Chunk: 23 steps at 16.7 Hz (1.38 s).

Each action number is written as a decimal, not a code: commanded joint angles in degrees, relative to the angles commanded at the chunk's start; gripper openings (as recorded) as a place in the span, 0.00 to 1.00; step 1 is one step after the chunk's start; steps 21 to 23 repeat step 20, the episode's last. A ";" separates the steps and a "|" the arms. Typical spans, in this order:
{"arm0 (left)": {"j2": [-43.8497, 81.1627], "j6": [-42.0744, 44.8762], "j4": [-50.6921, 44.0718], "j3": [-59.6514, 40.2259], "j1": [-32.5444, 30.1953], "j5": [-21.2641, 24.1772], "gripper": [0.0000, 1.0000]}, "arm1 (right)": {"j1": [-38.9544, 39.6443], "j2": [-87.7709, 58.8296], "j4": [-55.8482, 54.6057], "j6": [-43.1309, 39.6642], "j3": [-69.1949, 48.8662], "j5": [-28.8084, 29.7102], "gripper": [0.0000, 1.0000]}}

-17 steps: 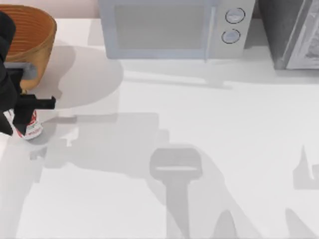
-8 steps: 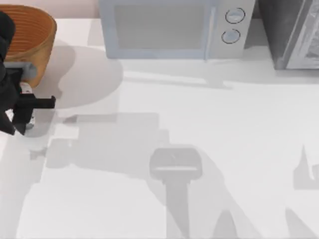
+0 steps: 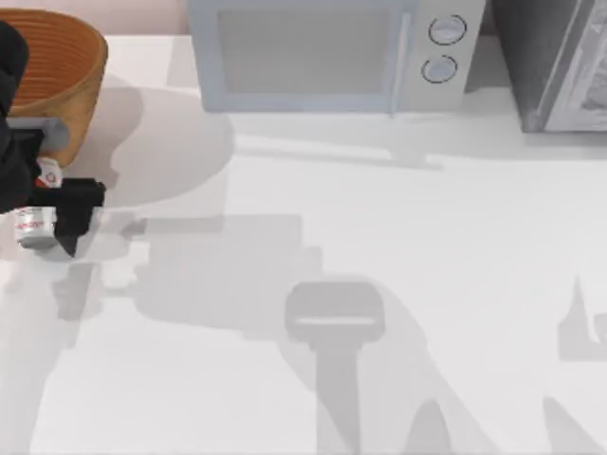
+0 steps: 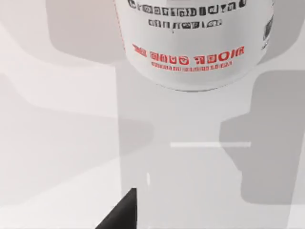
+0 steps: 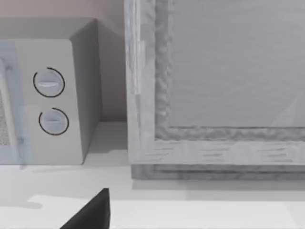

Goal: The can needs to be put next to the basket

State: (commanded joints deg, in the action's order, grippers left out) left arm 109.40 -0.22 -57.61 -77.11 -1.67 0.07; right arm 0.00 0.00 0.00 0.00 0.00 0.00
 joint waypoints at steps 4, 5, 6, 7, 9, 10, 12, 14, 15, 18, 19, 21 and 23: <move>0.00 0.00 0.00 0.00 0.00 0.00 1.00 | 0.00 0.00 0.00 0.00 0.00 0.00 1.00; 0.00 0.00 0.00 0.00 0.00 0.00 1.00 | 0.00 0.00 0.00 0.00 0.00 0.00 1.00; 0.00 0.00 0.00 0.00 0.00 0.00 1.00 | 0.00 0.00 0.00 0.00 0.00 0.00 1.00; 0.02 0.00 -0.01 0.01 -0.08 0.00 1.00 | 0.00 0.00 0.00 0.00 0.00 0.00 1.00; -0.21 0.02 -0.84 0.17 -0.16 -0.18 1.00 | 0.00 0.00 0.00 0.00 0.00 0.00 1.00; -0.51 0.04 -1.82 0.28 -0.22 -0.35 1.00 | 0.00 0.00 0.00 0.00 0.00 0.00 1.00; -1.30 0.07 -4.17 0.03 -0.39 -0.67 1.00 | 0.00 0.00 0.00 0.00 0.00 0.00 1.00; -1.93 0.10 -6.41 -1.32 -0.54 -0.80 1.00 | 0.00 0.00 0.00 0.00 0.00 0.00 1.00; -2.09 0.09 -7.31 -2.41 -0.56 -0.74 1.00 | 0.00 0.00 0.00 0.00 0.00 0.00 1.00; -2.15 -0.07 -8.59 -5.84 -0.26 -0.18 1.00 | 0.00 0.00 0.00 0.00 0.00 0.00 1.00; -2.13 -0.10 -8.63 -6.39 -0.16 -0.03 1.00 | 0.00 0.00 0.00 0.00 0.00 0.00 1.00; -2.13 -0.11 -8.63 -6.45 -0.15 -0.01 1.00 | 0.00 0.00 0.00 0.00 0.00 0.00 1.00; -2.13 -0.11 -8.63 -6.45 -0.15 -0.01 1.00 | 0.00 0.00 0.00 0.00 0.00 0.00 1.00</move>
